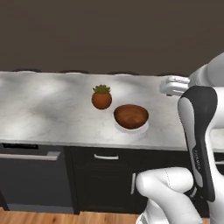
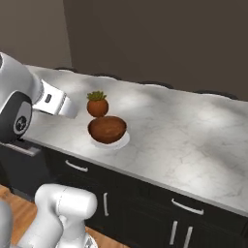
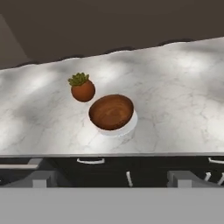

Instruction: Move the bowls from the cabinet to the plates on the dining table.

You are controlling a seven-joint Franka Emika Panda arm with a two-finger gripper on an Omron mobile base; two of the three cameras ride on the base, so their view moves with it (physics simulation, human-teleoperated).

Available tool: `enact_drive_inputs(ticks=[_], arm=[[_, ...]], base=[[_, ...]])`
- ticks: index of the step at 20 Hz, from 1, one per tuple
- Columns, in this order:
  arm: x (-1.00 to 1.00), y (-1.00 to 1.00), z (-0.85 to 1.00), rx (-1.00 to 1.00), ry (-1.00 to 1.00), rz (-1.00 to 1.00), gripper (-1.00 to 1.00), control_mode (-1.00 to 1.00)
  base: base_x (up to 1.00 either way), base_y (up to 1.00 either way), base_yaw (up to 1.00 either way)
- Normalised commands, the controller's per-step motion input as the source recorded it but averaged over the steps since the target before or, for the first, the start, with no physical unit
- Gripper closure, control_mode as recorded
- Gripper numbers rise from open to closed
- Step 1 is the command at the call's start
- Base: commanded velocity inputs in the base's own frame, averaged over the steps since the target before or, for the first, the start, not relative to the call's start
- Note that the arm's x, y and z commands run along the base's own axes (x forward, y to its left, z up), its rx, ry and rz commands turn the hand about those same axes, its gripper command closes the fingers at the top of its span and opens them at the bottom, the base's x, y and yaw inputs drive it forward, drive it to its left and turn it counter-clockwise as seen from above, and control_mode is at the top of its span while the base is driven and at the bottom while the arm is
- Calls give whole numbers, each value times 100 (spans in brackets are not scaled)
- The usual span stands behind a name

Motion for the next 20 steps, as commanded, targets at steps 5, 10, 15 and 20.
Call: enact_drive_inputs(ticks=[5,10,15,20], arm=[[0,0,0,0,0,0,-100,100],[0,0,0,0,0,0,-100,100],[0,0,0,0,0,0,-100,100],[0,0,0,0,0,0,-100,100]], base=[[-48,44,39],[-22,29,49],[-15,16,50],[-13,14,50]])
